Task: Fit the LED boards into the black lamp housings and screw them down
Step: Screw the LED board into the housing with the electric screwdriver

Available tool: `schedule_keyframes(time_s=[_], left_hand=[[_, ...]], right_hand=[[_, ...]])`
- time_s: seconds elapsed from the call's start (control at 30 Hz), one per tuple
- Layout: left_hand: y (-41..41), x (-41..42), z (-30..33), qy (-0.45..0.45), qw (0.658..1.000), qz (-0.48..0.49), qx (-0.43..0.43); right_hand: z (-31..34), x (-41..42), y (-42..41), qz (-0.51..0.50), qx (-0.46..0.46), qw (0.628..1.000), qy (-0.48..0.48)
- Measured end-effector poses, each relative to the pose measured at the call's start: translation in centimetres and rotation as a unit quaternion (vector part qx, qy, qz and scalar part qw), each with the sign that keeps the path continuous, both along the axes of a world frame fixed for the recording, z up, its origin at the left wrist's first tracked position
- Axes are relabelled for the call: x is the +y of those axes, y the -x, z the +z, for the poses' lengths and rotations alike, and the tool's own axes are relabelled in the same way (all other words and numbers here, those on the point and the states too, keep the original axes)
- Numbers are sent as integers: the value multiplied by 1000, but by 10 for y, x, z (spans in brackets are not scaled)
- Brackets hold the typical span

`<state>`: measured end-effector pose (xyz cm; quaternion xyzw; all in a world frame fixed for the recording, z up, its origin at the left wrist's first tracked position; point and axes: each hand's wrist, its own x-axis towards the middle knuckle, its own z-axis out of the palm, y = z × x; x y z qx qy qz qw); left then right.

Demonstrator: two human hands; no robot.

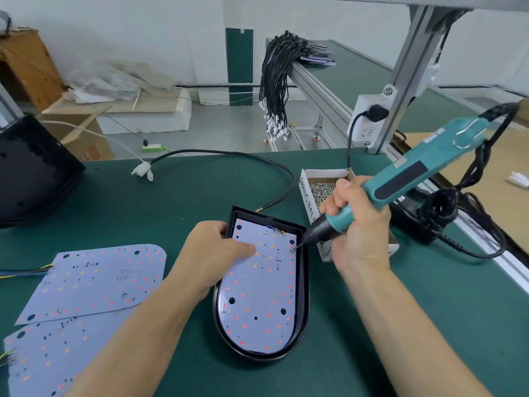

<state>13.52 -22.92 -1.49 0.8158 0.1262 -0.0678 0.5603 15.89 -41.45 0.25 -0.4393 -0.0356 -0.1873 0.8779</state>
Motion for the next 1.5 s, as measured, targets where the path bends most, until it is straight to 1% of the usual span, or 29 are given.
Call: schedule_keyframes(time_s=[0.23,0.3,0.37,0.47,0.67,0.73,0.8,0.9,0.97,1.03,1.13,1.2,1.27,1.33,1.43,1.5], left_hand=[[-1,0,-2,-7,1000,0,-7],[-1,-1,-1,-8,1000,0,-6],[0,-1,-1,-5,1000,-3,-5],[2,-2,3,12,1000,-4,3],[2,-2,1,-1,1000,-1,4],[2,-2,2,-1,1000,3,5],[3,-2,4,5,1000,4,7],[5,-4,11,25,1000,1,16],[6,-4,14,33,999,1,20],[9,-4,16,34,999,-5,25],[11,-5,16,43,999,8,19],[9,-5,16,26,999,28,9],[7,-4,14,3,999,36,-3],[5,-1,13,-10,999,41,2],[5,1,16,-14,998,62,20],[7,0,17,-8,998,59,24]], right_hand=[[-1,-1,1,9,-5,1000,26],[-1,-4,3,41,-19,998,44],[1,-7,6,104,-41,992,61],[3,-14,9,177,-36,981,69],[6,-18,7,203,-31,974,91],[6,-19,6,206,-45,972,108],[6,-22,5,234,-67,962,127],[8,-29,0,324,-79,930,153],[10,-32,-5,357,-87,913,177],[13,-30,-8,353,-79,920,151],[12,-29,-9,312,-53,948,40],[10,-27,-7,283,-42,958,0],[9,-25,-4,264,-44,964,-1],[15,-27,-3,256,-67,964,11],[40,-41,-10,254,-110,961,9],[54,-51,-14,248,-110,962,-2]])
